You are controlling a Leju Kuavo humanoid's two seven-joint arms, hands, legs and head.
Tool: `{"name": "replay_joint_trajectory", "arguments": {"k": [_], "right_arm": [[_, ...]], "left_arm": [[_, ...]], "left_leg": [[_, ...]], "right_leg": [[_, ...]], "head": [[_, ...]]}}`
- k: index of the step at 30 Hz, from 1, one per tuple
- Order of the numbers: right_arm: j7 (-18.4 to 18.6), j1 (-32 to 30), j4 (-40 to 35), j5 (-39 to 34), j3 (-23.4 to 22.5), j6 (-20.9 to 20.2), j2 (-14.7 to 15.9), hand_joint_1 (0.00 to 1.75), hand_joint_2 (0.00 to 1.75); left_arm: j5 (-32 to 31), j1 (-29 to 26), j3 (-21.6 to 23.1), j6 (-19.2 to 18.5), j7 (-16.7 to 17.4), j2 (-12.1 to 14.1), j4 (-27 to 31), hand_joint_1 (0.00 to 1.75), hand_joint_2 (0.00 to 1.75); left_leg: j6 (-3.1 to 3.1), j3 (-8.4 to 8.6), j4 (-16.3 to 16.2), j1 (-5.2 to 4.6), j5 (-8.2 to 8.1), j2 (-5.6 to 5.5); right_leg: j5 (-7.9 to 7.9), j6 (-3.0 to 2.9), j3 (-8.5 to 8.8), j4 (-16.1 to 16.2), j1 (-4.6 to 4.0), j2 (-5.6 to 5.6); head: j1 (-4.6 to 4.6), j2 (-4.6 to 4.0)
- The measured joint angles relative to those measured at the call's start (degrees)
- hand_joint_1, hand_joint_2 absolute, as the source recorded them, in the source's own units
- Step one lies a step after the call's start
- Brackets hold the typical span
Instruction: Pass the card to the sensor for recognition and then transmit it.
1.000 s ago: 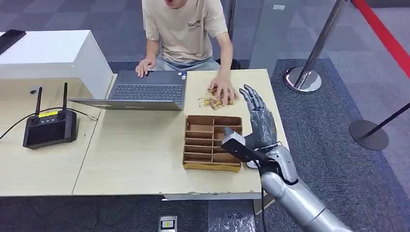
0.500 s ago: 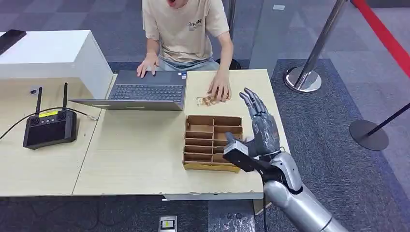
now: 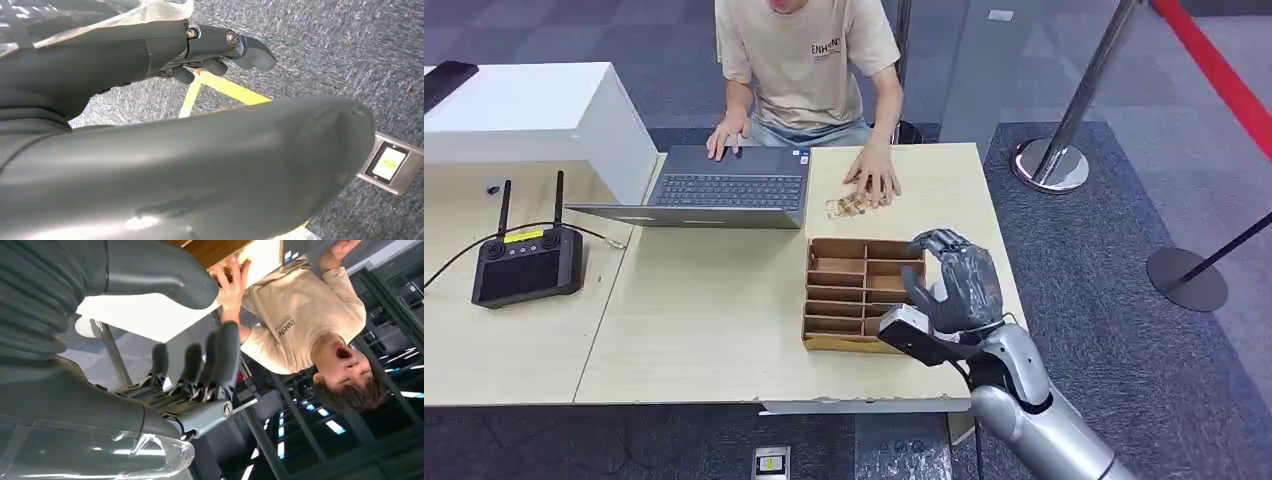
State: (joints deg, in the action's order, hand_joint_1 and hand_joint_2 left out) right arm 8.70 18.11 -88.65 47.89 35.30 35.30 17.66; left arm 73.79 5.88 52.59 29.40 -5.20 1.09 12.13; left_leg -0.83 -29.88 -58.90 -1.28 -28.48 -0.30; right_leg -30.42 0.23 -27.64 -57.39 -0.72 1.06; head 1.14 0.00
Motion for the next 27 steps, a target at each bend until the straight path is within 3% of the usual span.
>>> {"name": "replay_joint_trajectory", "arguments": {"k": [7, 27], "right_arm": [[0.0, 0.0, 0.8, -0.2, 0.0, -0.4, 0.0, 0.77, 1.75], [0.0, -0.5, 6.6, -1.3, 1.6, -0.6, 0.0, 0.79, 1.75]], "left_arm": [[0.0, 0.0, 0.0, 0.0, -0.1, -0.1, 0.0, 0.00, 0.00], [-0.2, 0.0, 0.0, 0.1, -0.1, -0.4, 0.0, 0.00, 0.00]], "left_leg": [[0.00, -0.01, 0.0, 0.00, 0.00, 0.00], [0.00, -0.02, 0.0, 0.00, 0.00, -0.01]], "right_leg": [[0.00, 0.00, 0.00, 0.0, 0.00, 0.00], [-0.01, 0.00, -0.01, 0.0, 0.00, 0.00]], "head": [[0.00, 0.00], [0.00, 0.00]]}}
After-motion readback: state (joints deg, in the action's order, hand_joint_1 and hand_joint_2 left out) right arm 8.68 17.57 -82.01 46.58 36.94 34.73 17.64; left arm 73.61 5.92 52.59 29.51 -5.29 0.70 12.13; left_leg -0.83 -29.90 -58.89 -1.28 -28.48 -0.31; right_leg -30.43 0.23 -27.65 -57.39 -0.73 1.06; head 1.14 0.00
